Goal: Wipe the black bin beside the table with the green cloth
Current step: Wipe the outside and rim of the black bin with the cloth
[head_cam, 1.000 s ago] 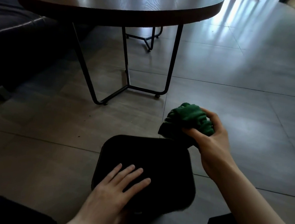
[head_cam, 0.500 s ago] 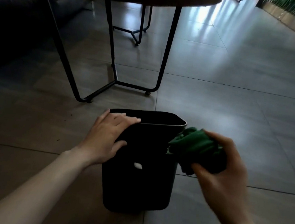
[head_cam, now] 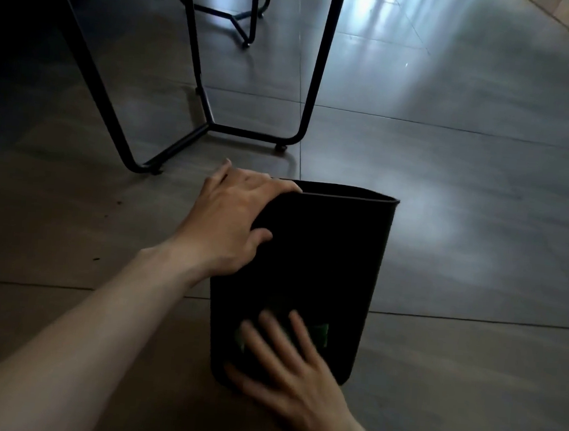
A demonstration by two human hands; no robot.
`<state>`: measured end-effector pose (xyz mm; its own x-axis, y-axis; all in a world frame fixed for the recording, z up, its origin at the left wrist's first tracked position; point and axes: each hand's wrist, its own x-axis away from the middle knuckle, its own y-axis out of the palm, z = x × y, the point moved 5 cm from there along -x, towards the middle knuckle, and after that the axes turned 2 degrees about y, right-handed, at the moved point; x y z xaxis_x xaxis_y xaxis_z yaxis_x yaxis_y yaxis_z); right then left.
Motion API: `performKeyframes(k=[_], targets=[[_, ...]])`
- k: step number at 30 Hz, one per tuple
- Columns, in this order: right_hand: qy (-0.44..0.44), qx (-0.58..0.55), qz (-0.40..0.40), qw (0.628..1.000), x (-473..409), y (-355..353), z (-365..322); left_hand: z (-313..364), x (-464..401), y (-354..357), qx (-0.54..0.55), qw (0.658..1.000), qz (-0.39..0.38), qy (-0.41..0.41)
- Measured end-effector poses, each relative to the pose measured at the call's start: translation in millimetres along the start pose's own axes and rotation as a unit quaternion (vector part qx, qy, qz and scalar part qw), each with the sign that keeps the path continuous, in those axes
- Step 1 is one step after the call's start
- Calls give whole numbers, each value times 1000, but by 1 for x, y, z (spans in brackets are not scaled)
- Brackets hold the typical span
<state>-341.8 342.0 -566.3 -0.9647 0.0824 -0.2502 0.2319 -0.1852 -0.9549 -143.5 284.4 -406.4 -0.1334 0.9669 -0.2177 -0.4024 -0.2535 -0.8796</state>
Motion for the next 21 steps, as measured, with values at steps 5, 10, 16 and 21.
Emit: performKeyframes(k=[5,10,16,21], targets=[[8,46,29,998,12,-25,42,0,1,1,-13,1000,0,0],[263,4,218,940,-54,-101,147,-3,-2,-2,-11,1000,-13,-25],[165,9,169,972,-55,-59,91,-9,-8,-1,-33,998,-22,-43],[-54,41,-27,997,18,-7,34,-9,-10,2,-34,998,-31,-49]])
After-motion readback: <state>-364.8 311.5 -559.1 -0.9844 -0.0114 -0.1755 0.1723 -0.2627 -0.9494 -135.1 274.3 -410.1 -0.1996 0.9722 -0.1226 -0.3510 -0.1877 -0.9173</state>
